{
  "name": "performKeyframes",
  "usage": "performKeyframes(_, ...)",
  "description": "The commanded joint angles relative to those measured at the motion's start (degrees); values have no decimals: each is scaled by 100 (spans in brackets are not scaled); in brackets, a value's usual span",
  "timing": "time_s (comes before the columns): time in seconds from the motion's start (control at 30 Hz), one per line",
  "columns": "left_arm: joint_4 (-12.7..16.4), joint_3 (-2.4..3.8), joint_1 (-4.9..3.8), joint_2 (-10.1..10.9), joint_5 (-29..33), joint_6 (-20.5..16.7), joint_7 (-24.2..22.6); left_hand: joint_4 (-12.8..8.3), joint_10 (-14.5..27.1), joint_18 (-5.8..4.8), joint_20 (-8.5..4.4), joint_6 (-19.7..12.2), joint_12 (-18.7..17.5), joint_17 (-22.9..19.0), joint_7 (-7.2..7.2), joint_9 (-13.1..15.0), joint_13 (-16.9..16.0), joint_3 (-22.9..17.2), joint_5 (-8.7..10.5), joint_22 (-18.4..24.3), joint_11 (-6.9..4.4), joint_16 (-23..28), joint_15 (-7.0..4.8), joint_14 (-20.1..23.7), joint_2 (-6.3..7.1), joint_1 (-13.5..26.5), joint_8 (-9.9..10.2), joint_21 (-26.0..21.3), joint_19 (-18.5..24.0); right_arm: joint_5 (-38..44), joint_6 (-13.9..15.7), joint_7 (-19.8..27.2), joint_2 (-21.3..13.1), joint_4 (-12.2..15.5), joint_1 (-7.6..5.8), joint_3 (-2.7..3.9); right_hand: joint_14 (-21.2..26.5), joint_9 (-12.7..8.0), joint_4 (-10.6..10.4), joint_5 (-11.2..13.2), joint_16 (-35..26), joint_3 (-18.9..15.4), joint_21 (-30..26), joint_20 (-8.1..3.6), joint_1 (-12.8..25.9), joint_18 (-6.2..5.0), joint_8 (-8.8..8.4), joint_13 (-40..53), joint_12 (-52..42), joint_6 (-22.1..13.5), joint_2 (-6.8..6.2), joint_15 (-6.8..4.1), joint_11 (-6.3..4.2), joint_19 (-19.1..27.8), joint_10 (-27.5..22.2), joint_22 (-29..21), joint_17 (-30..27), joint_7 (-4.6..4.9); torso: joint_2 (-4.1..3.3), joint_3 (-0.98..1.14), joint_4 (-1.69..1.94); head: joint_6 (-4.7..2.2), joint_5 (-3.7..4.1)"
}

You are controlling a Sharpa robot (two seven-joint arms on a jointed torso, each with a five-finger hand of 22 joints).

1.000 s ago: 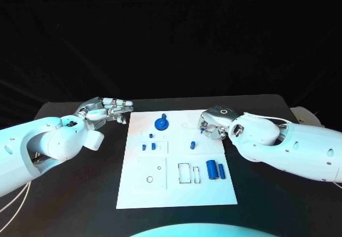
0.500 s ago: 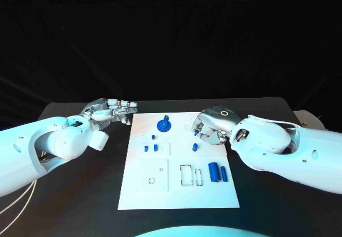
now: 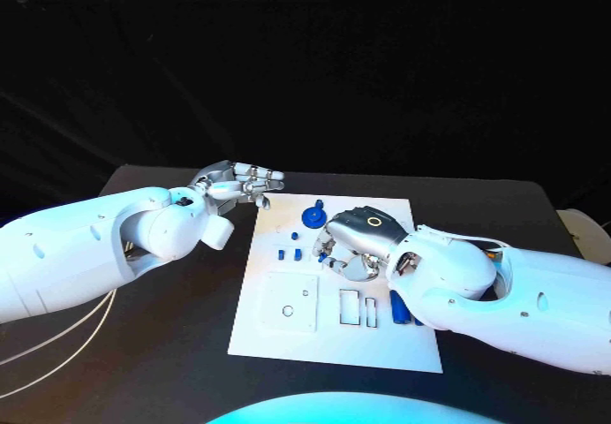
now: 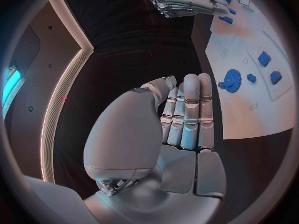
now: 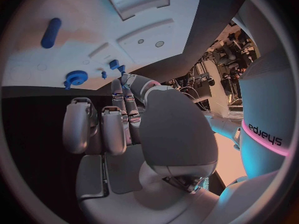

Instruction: Assemble the parts on the task board

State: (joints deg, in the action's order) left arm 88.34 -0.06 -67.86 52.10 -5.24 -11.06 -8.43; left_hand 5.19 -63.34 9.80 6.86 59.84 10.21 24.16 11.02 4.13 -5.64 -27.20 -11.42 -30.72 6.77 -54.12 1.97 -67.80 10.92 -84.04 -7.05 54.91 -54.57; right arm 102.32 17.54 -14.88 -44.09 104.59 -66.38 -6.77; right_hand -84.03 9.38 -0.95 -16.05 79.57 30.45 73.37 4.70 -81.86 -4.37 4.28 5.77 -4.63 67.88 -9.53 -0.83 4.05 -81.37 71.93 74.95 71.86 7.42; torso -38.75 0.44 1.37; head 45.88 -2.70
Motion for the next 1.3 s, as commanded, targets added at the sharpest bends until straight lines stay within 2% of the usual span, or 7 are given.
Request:
performKeyframes(0.03,-53,2,-6,-97,-15,150,-25,-17,37,78,-1,-46,37,-5,-5,-5,6,22,13,10,3,32,-13,41,-66,0,11,-28,47,12,-71,147,151,-115,108,-16,-274,6,3,-23,26,26,22,9,31,55,19,12,-37,43,40,-29,-60,-29,84,489,5,-2,36,-34,27,110,-195)
performKeyframes(0.17,-126,0,-7,-205,-15,158,-19,-16,38,78,0,-46,38,-6,-5,-5,5,23,14,11,3,33,-12,42,-67,2,11,-29,48,24,-90,175,330,-265,275,-40,-274,6,4,-25,25,26,22,9,34,55,19,12,-36,43,41,-29,-60,-29,84,490,4,-1,42,-49,31,159,-269)
performKeyframes(0.23,-147,0,-8,-239,-15,160,-19,-15,39,77,2,-45,43,-9,-5,-4,5,28,14,13,4,36,-11,44,-71,7,8,-32,50,34,-100,183,402,-331,350,-48,-275,7,4,-27,29,26,20,9,40,55,18,12,-35,43,42,-28,-58,-28,84,489,9,0,32,-43,18,179,-319)
performKeyframes(0.4,-179,0,-9,-285,-15,164,-13,-15,39,77,2,-45,43,-9,-5,-4,5,28,14,13,4,36,-11,44,-71,7,8,-32,50,50,-137,185,525,-470,468,-65,-275,9,5,-26,29,23,23,9,53,56,17,13,-34,43,43,-27,-57,-29,84,492,6,2,31,-33,27,223,-375)
performKeyframes(0.67,-203,0,-11,-304,-15,174,1,-13,41,77,4,-46,49,-12,-4,-3,4,34,14,15,4,40,-9,46,-76,14,5,-37,52,86,-289,139,607,-575,545,-77,-274,13,18,-37,29,26,15,10,72,53,15,16,-30,43,59,-26,-57,-23,83,491,1,0,38,-31,16,281,-428)
performKeyframes(1.3,-216,0,-11,-302,-16,238,28,-18,51,78,6,-53,56,-19,-4,-3,5,44,15,20,5,46,-7,52,-76,17,3,-44,57,139,-442,52,650,-668,602,-85,-272,20,33,-55,29,26,15,11,92,53,18,20,-30,52,73,-27,-59,-21,92,495,-4,-2,34,-28,21,326,-457)
